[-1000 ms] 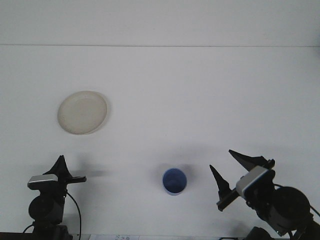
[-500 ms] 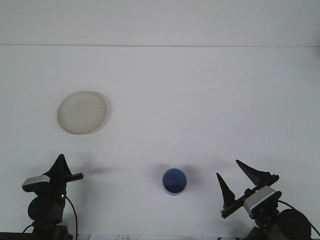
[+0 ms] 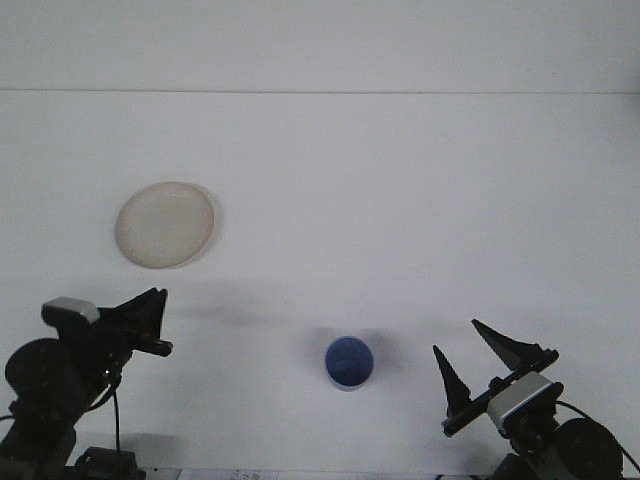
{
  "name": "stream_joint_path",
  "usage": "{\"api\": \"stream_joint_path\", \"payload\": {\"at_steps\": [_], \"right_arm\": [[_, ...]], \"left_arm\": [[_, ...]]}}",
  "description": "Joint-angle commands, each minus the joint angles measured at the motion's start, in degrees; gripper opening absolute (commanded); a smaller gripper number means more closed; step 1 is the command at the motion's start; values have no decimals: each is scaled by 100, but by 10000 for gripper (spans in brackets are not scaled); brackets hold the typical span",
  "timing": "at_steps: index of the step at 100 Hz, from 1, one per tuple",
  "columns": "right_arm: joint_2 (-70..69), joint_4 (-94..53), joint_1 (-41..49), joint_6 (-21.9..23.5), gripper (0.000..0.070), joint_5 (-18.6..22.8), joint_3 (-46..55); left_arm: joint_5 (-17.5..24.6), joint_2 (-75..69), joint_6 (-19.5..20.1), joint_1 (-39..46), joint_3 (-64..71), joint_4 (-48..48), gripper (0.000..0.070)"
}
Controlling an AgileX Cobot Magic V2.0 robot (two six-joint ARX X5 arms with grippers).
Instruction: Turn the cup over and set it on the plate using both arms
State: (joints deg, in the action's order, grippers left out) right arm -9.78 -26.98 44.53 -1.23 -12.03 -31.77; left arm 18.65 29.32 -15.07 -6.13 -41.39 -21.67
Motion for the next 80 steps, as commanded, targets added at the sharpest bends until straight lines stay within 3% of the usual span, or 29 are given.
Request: {"api": "stream_joint_path", "payload": {"at_steps": [1,15,35,51,80], "right_arm": [[2,81,50,-31,477,-9,-42],[2,81,50,-31,477,-9,-42],[2,81,50,-31,477,-9,-42],[2,79,50,-31,477,-9,-42],[4,81,50,-31,477,-9,-42]], "left_arm": [[435,555,415,-170,-553,-376,323],[586,1659,708,-949,-1434,-1360,477],[509,2979,815,-2527,-2124,-1738,475],[-192,3976,815,-3582,-2612,-1727,476],[-262,5523,1023,-4339,-3595,-1770,476]]}}
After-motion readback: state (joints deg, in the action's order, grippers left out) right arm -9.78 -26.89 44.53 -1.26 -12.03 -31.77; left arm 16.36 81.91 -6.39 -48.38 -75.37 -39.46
